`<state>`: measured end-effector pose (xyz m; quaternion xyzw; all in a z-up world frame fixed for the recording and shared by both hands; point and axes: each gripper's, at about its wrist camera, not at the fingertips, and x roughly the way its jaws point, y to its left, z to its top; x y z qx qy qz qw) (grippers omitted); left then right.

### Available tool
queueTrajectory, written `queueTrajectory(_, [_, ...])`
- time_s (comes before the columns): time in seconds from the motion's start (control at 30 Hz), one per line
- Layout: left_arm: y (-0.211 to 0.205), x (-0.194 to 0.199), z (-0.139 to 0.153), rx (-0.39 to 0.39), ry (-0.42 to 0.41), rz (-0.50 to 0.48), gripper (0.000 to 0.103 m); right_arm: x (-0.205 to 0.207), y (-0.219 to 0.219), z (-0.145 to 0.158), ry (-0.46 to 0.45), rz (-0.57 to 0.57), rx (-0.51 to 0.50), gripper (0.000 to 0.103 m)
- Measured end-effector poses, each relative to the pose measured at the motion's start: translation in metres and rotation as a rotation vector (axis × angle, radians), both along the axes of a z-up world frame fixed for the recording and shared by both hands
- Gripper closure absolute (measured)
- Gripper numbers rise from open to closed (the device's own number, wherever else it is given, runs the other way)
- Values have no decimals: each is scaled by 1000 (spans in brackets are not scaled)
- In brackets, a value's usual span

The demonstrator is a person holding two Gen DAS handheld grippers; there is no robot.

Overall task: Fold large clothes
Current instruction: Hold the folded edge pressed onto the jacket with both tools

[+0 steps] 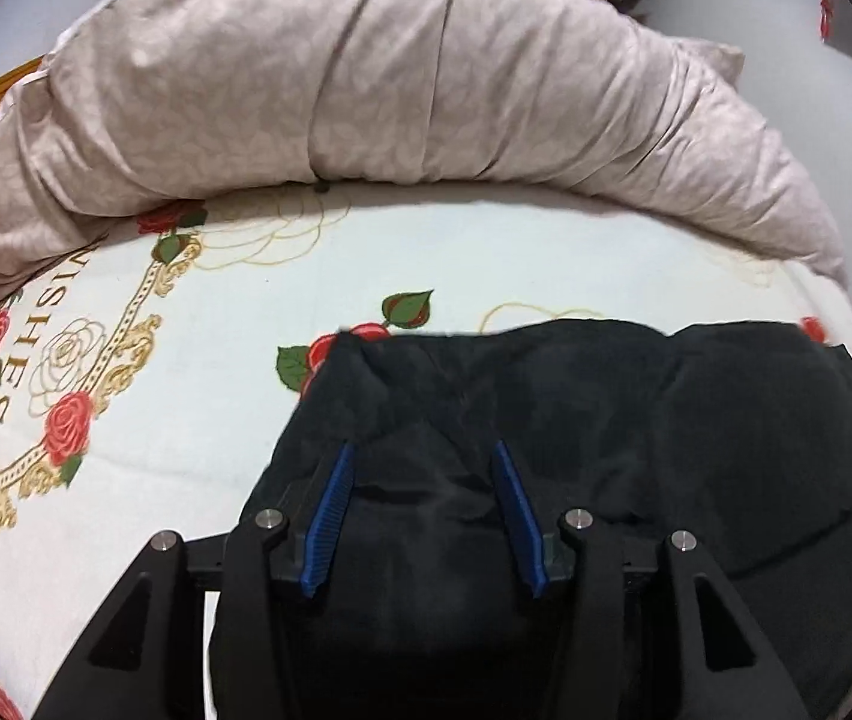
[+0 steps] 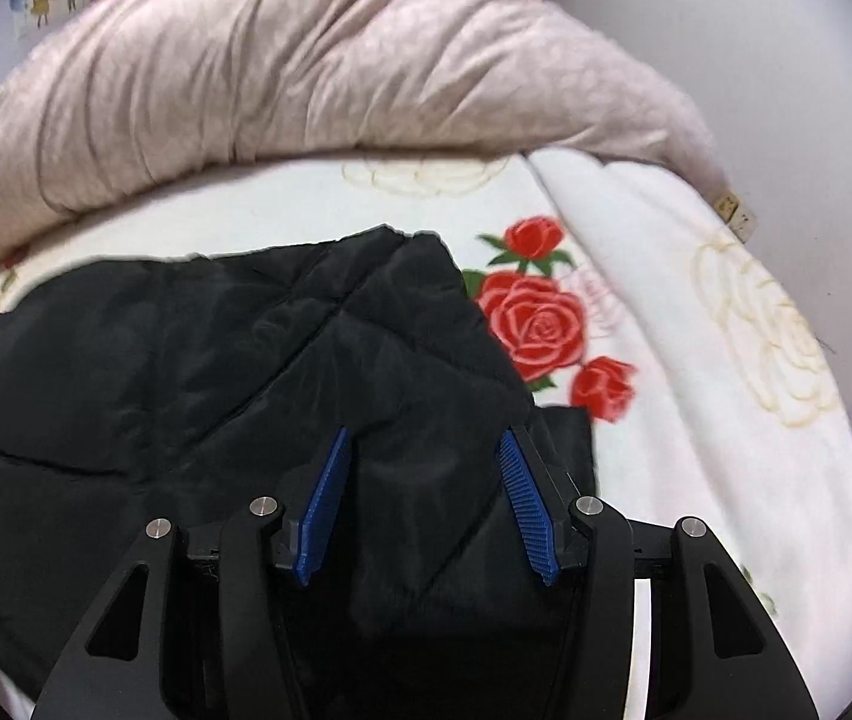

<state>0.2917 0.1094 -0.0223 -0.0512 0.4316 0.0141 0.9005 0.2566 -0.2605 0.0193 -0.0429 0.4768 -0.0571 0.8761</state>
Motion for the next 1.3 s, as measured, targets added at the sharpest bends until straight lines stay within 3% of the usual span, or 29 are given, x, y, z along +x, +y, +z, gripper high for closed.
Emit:
queueTrajectory(0.27, [-10, 17, -20, 21, -15, 13, 50, 17, 5, -18, 5, -4, 5, 51])
queueTrajectory(1.03, [-10, 21, -24, 19, -39, 33, 50, 17, 1, -26, -28, -12, 33, 51])
queueTrajectory(1.3, [-8, 24, -12, 27, 8, 22, 51, 16, 0, -13, -8, -15, 20, 50])
